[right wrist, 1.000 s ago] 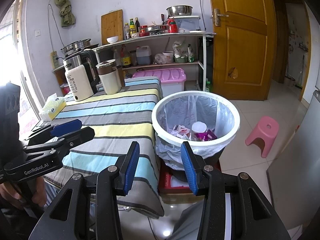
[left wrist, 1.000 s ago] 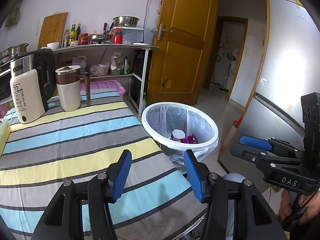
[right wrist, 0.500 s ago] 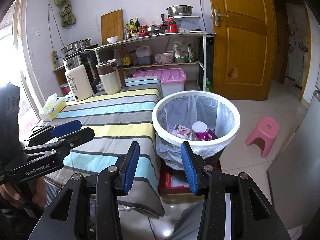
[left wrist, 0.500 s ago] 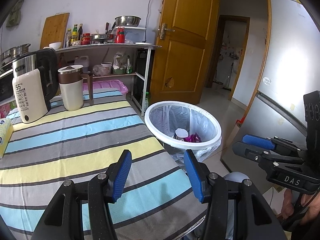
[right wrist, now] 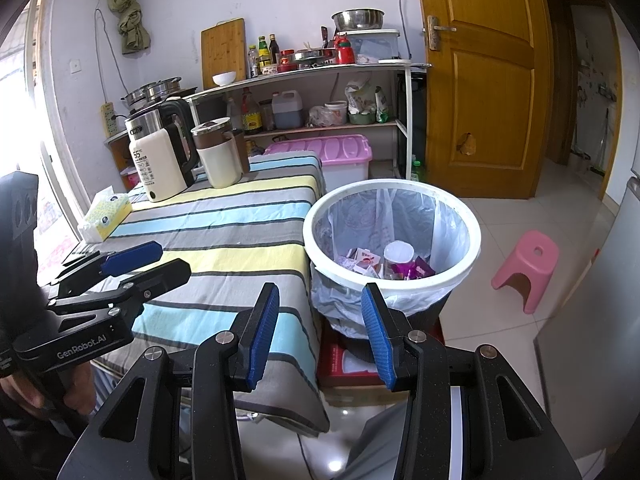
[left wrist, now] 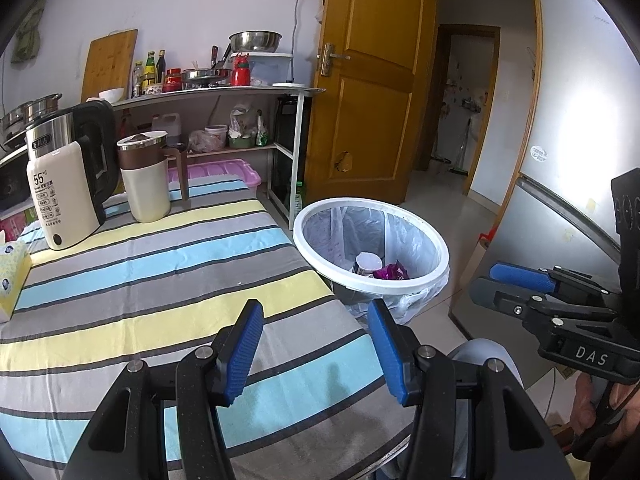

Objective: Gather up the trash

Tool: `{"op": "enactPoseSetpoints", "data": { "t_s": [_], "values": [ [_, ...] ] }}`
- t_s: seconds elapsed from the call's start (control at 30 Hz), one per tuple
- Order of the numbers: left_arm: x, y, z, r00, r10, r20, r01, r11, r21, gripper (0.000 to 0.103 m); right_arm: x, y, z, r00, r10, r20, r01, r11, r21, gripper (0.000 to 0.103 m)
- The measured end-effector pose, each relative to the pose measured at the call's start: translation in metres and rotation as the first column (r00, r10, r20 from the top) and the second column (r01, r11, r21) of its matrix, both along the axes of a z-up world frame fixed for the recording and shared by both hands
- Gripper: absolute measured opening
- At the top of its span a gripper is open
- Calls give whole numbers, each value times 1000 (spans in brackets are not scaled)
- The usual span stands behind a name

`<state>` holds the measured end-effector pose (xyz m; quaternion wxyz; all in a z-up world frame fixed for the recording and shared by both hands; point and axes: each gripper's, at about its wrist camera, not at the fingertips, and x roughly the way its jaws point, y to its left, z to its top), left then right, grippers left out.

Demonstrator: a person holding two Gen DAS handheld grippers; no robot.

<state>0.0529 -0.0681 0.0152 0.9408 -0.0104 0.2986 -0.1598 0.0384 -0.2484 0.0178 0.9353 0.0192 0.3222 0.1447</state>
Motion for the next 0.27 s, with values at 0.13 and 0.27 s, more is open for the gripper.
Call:
{"op": "enactPoseSetpoints", "data": {
  "t_s": [0.13, 0.27],
  "values": [
    [0, 0, 0, 1000, 8, 4, -8, 1000, 3, 54, 0, 0, -1, 1000, -1, -1, 1, 1000, 1, 44],
    [1, -1, -1, 1000, 7, 2, -7, 1000, 5, 54, 0, 0, -1, 1000, -1, 0, 1, 1000, 0, 44]
  ]
}}
